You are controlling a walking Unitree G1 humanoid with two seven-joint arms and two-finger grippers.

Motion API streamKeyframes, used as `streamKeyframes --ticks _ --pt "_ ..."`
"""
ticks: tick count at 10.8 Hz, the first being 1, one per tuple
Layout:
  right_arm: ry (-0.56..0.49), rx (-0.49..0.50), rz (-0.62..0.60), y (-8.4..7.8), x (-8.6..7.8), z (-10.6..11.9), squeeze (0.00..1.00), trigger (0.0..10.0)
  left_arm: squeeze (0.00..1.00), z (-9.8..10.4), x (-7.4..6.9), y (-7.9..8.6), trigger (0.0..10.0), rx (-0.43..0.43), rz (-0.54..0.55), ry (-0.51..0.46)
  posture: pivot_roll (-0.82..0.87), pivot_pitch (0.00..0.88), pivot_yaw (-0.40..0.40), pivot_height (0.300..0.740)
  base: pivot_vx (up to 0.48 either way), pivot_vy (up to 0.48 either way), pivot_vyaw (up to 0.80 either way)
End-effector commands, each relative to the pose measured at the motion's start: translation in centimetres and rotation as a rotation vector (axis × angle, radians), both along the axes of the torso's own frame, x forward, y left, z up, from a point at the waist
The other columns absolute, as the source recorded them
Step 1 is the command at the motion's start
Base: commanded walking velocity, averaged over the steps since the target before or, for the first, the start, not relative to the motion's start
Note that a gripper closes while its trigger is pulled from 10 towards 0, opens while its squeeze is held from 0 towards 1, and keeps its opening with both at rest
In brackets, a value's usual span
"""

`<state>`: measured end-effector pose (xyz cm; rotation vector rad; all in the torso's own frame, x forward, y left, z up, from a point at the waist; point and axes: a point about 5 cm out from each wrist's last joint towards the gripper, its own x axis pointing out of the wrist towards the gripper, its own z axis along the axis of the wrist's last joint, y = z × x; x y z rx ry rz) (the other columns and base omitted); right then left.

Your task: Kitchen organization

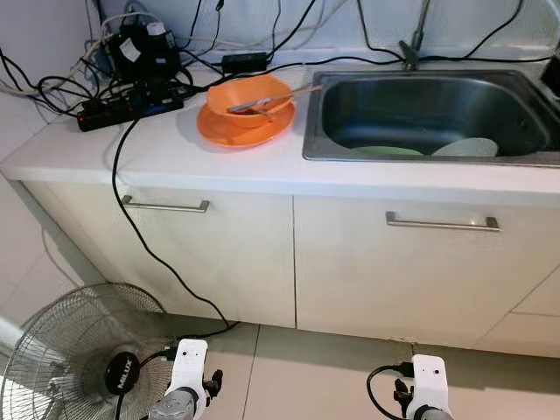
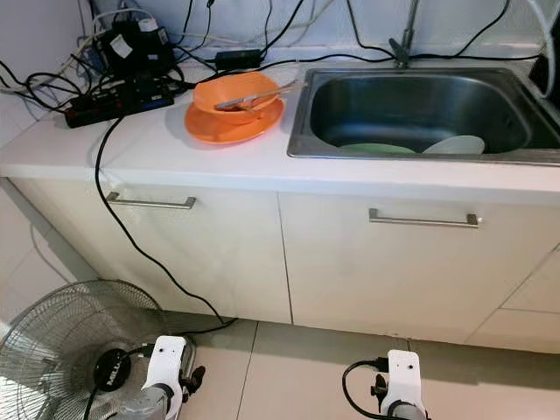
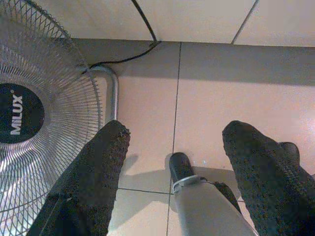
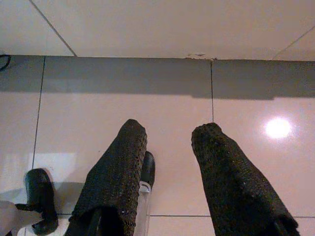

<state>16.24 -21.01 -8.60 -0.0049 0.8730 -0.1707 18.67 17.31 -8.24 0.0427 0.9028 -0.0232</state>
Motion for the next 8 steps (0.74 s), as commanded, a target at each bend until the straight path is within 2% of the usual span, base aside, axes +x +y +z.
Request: streamKeyframes --ticks 1,8 --pt "0.018 0.017 -0.008 0.22 -0.25 -0.2 0.0 10.0 0.0 -0.09 -0.26 0.56 10.0 0.014 0.003 0.013 0.06 0.0 0.08 0.74 0.0 0.0 0.0" --pt "0.029 0.025 -0.006 0.53 -0.58 -0.39 0.0 10.0 0.0 -0.13 -0.39 0.85 10.0 0.021 -0.003 0.018 0.06 0.0 0.085 0.74 0.0 0.0 0.0"
